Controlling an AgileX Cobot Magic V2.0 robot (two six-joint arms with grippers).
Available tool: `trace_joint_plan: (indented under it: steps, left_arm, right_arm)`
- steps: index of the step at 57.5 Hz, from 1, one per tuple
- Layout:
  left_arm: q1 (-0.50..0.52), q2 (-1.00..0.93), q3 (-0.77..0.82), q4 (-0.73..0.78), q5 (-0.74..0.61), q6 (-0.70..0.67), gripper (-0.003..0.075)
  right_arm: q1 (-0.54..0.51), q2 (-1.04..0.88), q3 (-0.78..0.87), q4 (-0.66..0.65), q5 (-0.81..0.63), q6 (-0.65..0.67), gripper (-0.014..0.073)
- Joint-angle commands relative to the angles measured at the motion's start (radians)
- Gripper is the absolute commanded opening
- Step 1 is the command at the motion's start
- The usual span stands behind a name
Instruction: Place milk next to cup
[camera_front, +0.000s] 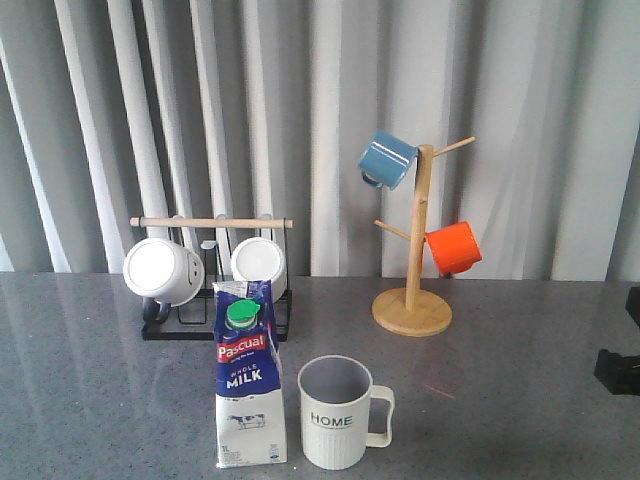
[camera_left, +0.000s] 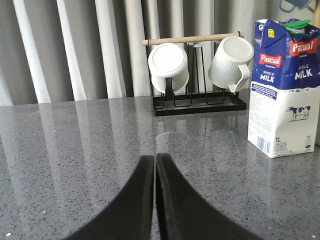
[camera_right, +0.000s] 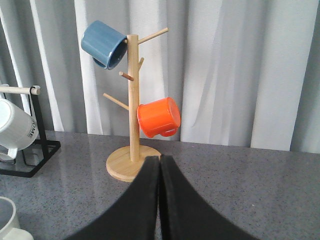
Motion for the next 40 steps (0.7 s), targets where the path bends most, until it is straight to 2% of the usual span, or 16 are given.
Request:
trace_joint_plan:
  steps: [1, 34, 40]
  left_arm:
    - [-0.003, -0.012, -0.020, -0.002, -0.070, -0.011, -0.0006]
    - [-0.003, -0.012, -0.020, -0.002, -0.070, -0.011, -0.0006]
    - [-0.003, -0.012, -0.020, -0.002, -0.070, -0.011, -0.0006]
  right_arm:
    - [-0.005, -0.009, -0.035, -0.008, -0.071, -0.013, -0.0008]
    - [-0.005, -0.014, -0.035, -0.008, -0.066, -0.014, -0.0008]
    - [-0.005, -0.086, -0.032, -0.036, 0.023, -0.025, -0.0008]
